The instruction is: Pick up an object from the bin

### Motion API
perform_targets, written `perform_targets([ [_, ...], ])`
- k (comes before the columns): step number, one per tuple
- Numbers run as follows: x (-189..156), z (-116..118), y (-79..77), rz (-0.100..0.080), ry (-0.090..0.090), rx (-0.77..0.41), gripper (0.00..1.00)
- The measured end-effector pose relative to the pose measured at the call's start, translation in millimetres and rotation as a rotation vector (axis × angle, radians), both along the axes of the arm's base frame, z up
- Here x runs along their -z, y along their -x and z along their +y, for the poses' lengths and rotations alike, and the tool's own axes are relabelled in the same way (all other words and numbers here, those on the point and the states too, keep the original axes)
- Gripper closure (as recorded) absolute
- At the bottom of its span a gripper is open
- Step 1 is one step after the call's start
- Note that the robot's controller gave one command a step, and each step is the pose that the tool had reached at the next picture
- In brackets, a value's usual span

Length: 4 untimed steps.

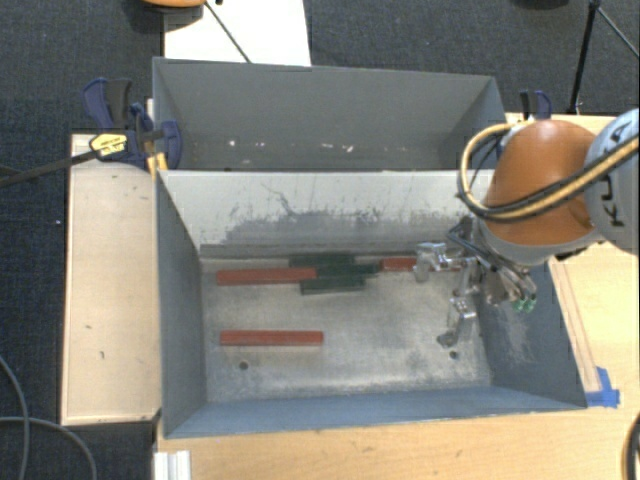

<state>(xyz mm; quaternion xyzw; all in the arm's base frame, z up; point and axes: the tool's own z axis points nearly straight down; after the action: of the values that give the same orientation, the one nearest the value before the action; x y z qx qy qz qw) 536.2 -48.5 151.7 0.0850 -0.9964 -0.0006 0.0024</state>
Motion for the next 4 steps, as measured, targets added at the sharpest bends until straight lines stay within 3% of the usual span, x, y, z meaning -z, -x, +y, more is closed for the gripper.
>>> perform_targets([
  [1, 8.5, 23.8, 15.7, -0.018, 0.000, 0.070, 0.00],
  [2, 26.6, 46.8, 10.0, -0.001, 0.001, 0.051, 0.00],
  [3, 18.7, 98.2, -23.3, -0.008, 0.000, -0.086, 0.00],
  [4, 30.2, 145.8, 20.5, -0.008, 0.000, 0.083, 0.00],
])
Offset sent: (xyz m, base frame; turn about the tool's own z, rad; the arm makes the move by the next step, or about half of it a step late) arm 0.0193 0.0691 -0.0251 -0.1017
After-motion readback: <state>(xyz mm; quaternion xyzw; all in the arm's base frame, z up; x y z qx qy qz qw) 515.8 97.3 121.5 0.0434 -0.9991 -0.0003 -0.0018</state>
